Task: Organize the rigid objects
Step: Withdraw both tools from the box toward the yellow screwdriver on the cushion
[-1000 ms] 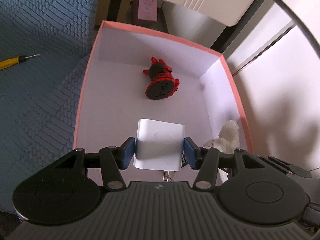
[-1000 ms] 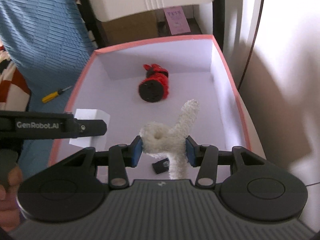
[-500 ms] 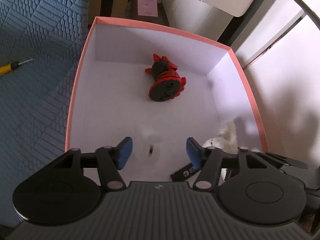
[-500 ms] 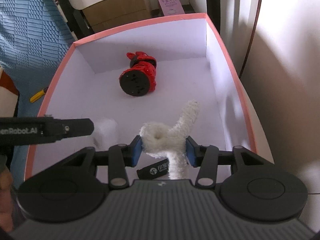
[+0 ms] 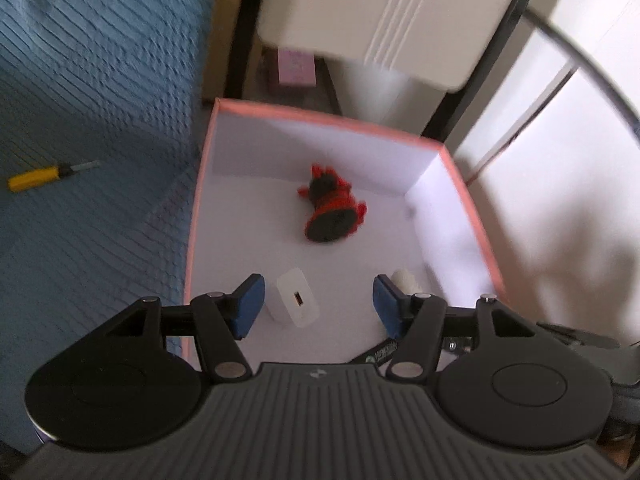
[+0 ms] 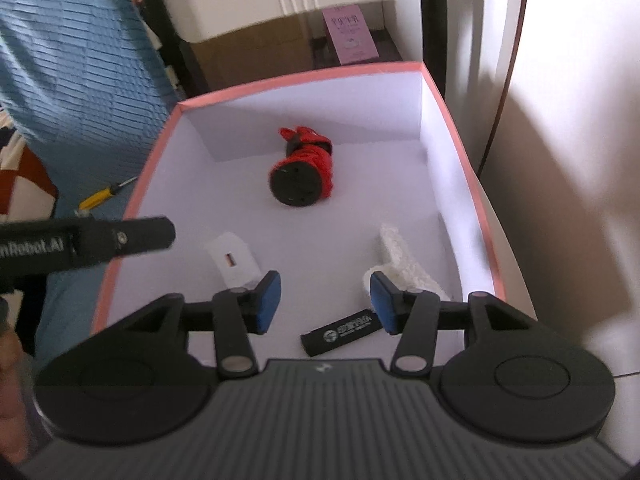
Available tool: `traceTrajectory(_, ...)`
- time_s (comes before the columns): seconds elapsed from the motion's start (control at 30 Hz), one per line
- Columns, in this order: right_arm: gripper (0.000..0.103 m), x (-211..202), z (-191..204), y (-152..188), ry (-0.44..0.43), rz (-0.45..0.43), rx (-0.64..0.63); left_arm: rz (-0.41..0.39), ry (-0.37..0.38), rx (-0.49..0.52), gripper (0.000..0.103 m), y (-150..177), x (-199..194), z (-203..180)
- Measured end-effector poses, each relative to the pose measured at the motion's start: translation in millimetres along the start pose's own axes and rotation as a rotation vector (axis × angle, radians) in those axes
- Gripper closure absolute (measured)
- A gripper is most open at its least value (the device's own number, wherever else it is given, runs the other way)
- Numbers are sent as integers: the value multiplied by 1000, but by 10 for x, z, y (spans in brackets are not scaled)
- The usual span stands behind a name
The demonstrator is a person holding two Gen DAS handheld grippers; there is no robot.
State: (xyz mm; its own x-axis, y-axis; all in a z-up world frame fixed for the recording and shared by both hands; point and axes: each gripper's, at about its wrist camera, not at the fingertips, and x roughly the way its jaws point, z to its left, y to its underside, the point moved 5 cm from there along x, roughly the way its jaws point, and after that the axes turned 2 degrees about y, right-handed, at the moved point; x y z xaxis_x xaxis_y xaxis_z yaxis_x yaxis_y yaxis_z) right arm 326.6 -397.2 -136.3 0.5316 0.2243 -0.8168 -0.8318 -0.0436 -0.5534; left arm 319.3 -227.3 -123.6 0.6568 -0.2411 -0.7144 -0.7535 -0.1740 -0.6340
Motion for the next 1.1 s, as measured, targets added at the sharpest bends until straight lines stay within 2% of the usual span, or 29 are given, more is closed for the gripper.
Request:
traceTrajectory(0.2, 51, -349, 203, 26, -16, -56, -20, -120, -34, 28, 37, -39, -553, 74)
traceTrajectory(0.57, 51, -986, 707, 145, -46, -177, -87, -221, -54, 13, 37, 174, -1464, 401)
traceTrajectory(0.7, 50, -1193, 947, 260, -85, -231, -115, -252, -69, 15, 37, 352, -1784, 565)
traceTrajectory(1.1, 51, -1538, 1663, 808, -157, -252, -167, -310, -89, -10, 37, 890, -2572, 1099)
